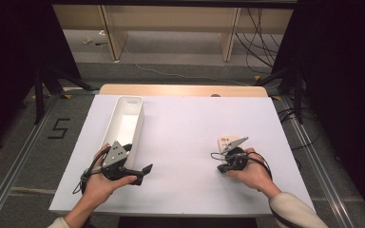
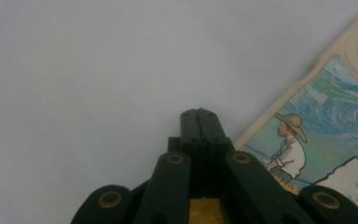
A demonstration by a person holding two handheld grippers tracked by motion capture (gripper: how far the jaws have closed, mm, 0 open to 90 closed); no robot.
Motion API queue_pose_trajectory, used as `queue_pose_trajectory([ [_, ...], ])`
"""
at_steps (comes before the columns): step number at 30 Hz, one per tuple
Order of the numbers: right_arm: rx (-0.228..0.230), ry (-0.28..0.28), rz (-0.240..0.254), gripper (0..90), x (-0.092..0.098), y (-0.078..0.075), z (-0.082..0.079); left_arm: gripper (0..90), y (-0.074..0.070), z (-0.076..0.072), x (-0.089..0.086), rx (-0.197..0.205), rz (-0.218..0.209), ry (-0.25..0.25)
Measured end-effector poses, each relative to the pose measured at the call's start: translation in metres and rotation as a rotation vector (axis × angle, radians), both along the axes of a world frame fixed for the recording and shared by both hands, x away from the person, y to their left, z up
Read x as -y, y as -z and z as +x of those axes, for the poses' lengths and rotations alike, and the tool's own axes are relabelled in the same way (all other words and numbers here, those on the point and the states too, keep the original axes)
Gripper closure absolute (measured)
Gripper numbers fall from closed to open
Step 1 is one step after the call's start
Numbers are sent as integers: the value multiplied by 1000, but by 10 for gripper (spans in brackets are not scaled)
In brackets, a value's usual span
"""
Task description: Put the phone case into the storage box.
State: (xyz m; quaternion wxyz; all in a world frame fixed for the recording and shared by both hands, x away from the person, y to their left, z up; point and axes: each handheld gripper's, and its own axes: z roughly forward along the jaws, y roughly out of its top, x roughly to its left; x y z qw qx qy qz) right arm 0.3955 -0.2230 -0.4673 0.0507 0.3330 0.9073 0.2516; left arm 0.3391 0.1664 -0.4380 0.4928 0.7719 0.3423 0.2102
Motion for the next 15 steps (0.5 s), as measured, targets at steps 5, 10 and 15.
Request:
queue_pose_trajectory([
  [5, -11, 13, -28, 900, 14, -2, -5, 0, 0, 0, 0, 0, 0, 0],
  [10, -36, 15, -34, 900, 29, -4, -7, 0, 0, 0, 0, 0, 1, 0],
  [15, -44, 38, -40, 900, 39, -5, -8, 0, 0, 0, 0, 2, 1, 2],
])
